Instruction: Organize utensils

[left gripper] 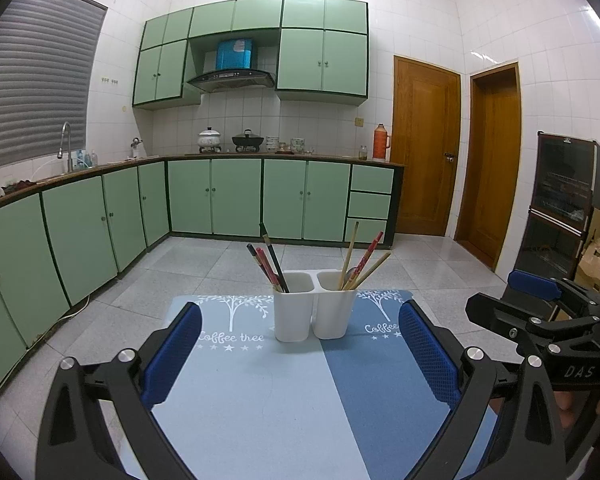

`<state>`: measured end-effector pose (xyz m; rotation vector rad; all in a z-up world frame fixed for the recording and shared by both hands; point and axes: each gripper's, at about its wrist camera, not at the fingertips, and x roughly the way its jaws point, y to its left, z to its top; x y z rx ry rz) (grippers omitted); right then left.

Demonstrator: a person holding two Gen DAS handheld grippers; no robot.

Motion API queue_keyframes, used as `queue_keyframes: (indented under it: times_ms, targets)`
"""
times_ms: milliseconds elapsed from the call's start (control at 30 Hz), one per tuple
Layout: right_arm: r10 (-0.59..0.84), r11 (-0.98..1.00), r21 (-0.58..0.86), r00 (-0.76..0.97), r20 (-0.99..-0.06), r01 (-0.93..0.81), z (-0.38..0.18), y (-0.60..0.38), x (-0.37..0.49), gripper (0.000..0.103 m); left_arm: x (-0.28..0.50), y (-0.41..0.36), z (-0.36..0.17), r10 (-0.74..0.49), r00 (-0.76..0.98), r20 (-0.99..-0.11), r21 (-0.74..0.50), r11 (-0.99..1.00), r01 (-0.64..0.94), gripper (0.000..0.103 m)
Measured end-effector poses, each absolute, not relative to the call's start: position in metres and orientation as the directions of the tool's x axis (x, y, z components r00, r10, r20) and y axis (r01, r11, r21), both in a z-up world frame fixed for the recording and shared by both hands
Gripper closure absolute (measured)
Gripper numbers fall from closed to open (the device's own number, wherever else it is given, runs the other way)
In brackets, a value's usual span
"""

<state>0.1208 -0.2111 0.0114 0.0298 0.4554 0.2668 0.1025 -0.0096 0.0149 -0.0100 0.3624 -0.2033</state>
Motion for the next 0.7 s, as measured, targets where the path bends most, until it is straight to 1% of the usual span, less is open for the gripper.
queue_keyframes:
  times_ms: [700]
  targets:
    - [0.261, 0.965, 0.087, 0.863, -0.432, -0.248, 0.0098, -0.2111, 0.1217, 0.005, 0.1024, -0.0095, 0.0147, -0.199, 0.915, -0.352, -0.047, 0.98, 0.195, 0.006]
